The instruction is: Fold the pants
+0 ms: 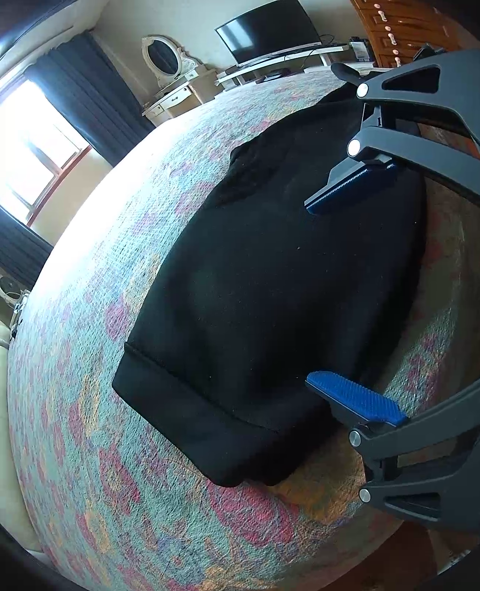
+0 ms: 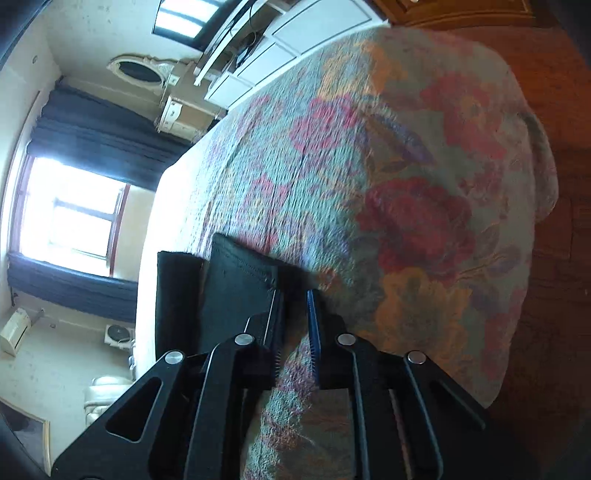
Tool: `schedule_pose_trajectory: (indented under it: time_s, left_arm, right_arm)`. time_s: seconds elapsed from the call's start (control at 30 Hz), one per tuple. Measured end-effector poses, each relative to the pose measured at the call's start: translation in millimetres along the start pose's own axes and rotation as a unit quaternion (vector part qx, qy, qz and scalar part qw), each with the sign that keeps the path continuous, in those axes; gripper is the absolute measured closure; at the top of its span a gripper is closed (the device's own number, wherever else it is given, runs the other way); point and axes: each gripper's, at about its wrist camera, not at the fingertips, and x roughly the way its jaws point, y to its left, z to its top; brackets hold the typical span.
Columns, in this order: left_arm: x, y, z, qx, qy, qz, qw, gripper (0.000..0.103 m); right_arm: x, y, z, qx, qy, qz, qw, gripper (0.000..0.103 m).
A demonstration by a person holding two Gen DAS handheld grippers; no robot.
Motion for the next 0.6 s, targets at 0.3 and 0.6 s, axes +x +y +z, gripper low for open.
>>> schedule_pose_trajectory:
  time_s: [0.3,0.6]
  left_arm:
    - [-2,11,3,-0.022,-0.003,-0.026,0.9994,0.015]
    - [-3,33,12,-0.094,0.007,-0.08,0.9923,0.015]
  right_arm:
    - [50,91,-9,-0.069,0.069,0.131,0.987,0.055]
    - [140,120,-3,-0.05,0.078,0.076,0.993,0.055]
